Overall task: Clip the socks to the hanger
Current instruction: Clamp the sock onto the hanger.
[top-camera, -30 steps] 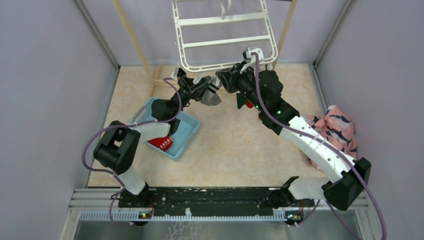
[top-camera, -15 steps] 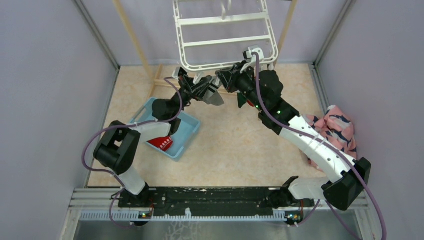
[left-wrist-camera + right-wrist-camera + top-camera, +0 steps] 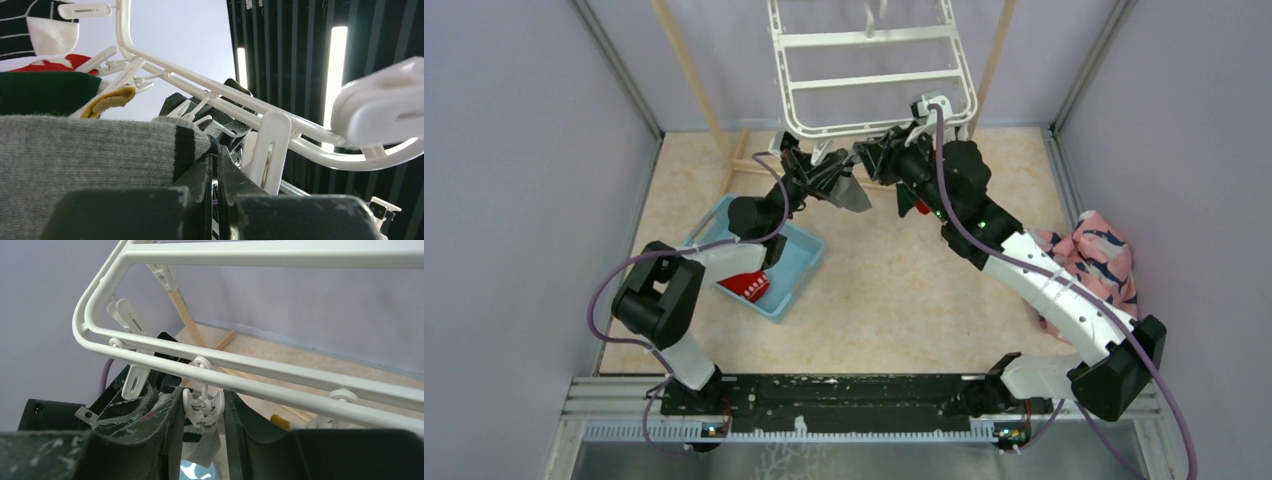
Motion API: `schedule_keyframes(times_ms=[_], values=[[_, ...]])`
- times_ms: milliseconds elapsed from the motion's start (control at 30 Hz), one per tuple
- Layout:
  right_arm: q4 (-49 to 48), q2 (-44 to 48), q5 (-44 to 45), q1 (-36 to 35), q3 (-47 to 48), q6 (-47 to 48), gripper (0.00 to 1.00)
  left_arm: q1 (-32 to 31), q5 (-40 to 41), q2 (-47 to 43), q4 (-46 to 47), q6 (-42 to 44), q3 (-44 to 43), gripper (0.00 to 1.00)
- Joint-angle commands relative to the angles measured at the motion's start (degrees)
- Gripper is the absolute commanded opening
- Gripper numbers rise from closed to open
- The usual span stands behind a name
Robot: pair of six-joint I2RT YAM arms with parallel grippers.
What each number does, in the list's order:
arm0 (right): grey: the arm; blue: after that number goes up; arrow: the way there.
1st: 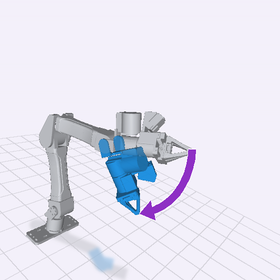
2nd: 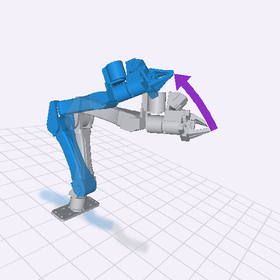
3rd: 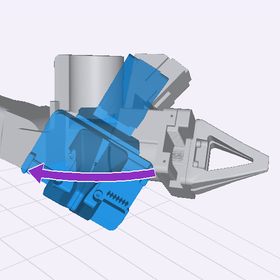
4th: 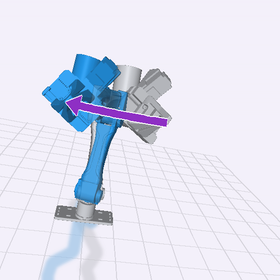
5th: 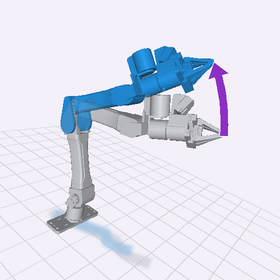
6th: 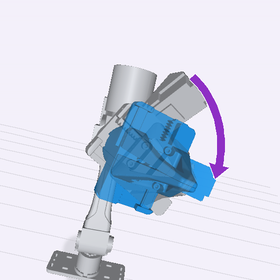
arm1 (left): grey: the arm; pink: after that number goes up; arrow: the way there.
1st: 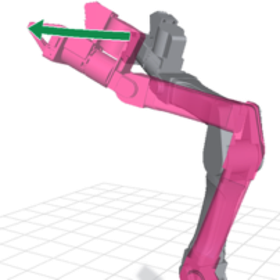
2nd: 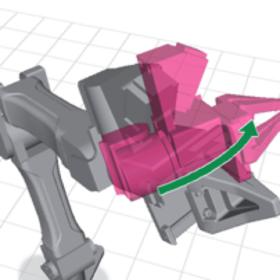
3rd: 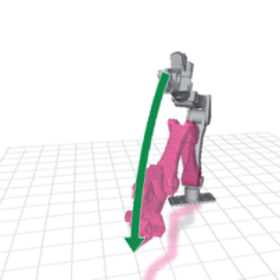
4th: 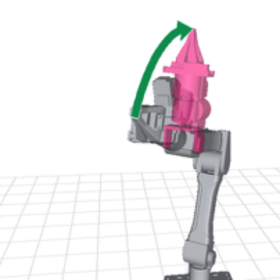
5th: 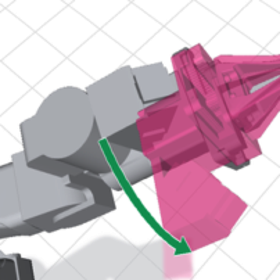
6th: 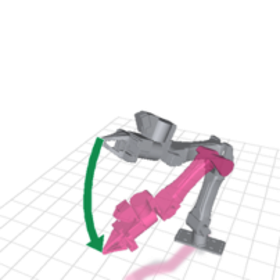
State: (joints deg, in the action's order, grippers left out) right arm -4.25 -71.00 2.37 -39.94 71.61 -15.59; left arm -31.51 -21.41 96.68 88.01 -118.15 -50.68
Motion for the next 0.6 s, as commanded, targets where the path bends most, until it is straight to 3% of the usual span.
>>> schedule_keyframes(times_ms=[0,167,367,467,567], values=[[2.87,-0.22,-1.14,-0.31,-0.45,0.01,0.34,-0.67,0.17,0.11,14.67,-3.58,-2.41,0.0],[2.89,0.05,-1.23,-0.31,-0.24,0.04,0.43,-0.68,0.07,0.22,14.65,-3.67,-2.33,0.0],[2.94,1.5,-0.88,-0.31,-0.82,0.03,0.45,-0.71,0.43,0.42,14.7,-3.92,-0.76,0.0],[3.1,3.02,-0.49,-0.31,-1.07,0.02,0.45,-0.61,0.71,0.62,14.71,-3.56,-0.17,0.16],[3.29,4.88,0.7,-0.29,-1.66,0.51,0.45,-0.62,0.46,1.11,14.72,-3.33,-0.13,0.44]])
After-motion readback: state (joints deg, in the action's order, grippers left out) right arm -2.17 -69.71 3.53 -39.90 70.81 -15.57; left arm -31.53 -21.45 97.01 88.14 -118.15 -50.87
